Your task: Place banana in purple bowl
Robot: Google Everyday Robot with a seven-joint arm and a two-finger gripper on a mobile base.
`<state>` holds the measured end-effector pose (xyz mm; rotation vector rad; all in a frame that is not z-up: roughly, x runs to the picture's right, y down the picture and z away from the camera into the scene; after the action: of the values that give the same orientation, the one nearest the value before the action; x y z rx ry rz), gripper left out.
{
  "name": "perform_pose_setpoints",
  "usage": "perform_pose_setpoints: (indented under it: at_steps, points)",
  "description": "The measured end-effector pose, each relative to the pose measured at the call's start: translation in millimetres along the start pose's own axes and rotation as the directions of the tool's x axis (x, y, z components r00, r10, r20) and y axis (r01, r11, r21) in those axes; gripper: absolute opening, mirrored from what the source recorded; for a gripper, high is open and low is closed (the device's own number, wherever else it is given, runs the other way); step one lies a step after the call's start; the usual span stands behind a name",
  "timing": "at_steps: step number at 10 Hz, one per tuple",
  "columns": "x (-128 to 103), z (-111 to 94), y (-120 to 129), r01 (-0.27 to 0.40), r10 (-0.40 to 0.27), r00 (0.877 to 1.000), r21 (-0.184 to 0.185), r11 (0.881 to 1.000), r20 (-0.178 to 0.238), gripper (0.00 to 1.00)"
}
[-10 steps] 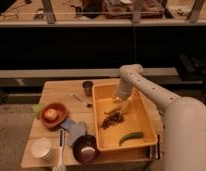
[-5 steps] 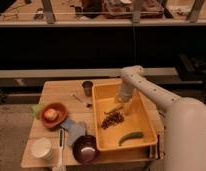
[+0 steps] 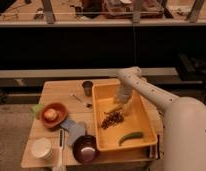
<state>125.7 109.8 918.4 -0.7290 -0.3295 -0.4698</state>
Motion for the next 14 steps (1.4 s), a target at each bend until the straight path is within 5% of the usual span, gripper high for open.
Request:
perform_pose_setpoints:
  at_steps: [3, 4, 9, 11, 14]
  points:
    - [-1.9, 1.3, -1.3, 0.006, -0.006, 1.0, 0.004, 1.0, -0.001, 0.24]
    - [-2.2, 1.5, -1.1, 0.007, -0.007, 1.0, 0.003, 1.0, -0.002, 0.21]
    - [-0.7, -5.1, 0.8, -0.016, 0.016, 1.0, 0.011, 1.0, -0.008, 0.21]
    - [-0.2, -22.6, 1.5, -0.033, 0.034, 0.999, 0.032, 0.999, -0.025, 0.21]
    - [-2.8, -74.5, 6.3, -0.054, 0.06, 0.997, 0.095, 0.994, -0.057, 0.21]
